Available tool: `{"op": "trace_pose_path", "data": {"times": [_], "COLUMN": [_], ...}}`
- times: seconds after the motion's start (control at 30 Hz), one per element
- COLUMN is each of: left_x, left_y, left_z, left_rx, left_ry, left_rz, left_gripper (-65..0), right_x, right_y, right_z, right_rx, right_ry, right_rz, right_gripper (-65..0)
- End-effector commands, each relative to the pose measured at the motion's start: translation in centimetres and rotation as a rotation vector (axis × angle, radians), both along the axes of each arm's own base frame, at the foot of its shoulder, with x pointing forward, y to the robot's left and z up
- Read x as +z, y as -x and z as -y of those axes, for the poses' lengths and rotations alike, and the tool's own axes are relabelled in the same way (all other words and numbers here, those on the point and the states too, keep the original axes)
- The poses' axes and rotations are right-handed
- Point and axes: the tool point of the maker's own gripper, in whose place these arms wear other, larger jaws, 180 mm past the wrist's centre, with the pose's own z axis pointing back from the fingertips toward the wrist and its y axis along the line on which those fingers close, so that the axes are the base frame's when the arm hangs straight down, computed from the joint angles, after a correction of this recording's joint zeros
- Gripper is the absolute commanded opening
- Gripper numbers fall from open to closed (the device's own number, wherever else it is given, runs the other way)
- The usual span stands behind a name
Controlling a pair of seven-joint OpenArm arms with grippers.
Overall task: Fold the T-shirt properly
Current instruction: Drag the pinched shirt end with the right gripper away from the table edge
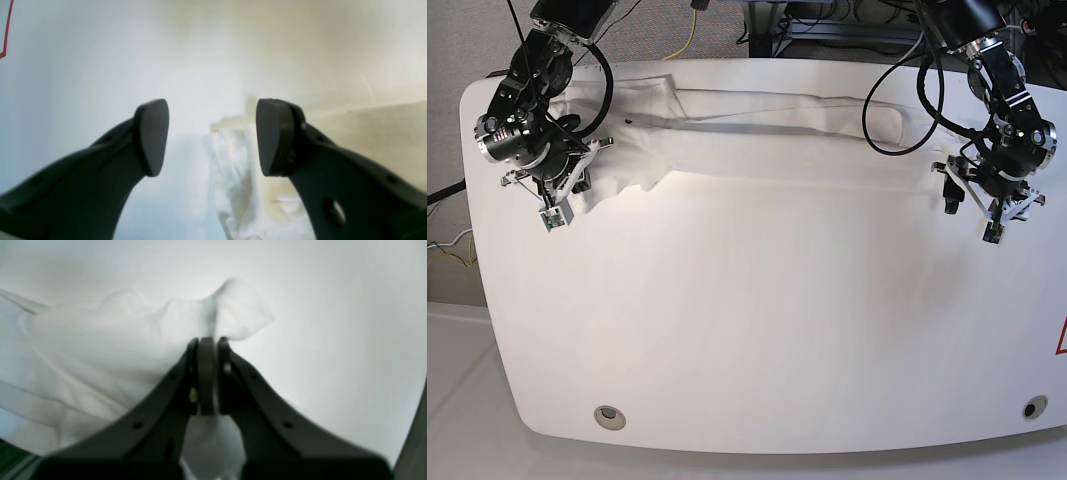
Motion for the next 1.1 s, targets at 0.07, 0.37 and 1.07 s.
{"op": "trace_pose_path", "data": {"times": [0.07, 0.37, 1.07], "left_x": [1.2, 1.4, 0.3], "left_y": [-0.8, -1.3, -1.2], "left_z": [0.0, 0.5, 1.0], "left_rx": [-0.004, -0.019, -0.017], "left_ry": [-0.001, 0.001, 0.030], "left_rz": [0.047, 0.055, 0.030], "left_gripper": [-25.7, -25.7, -25.7], "right_x": [1.0, 0.2, -0.8], "right_y": [0.3, 2.4, 6.3], "right_z": [-0.3, -1.1, -3.9], "right_rx": [-0.005, -0.008, 0.023], "right_ry": [-0.076, -0.167, -0.341], "right_rz": [0.049, 0.031, -0.017], "right_gripper": [-65.0, -65.0, -65.0]}}
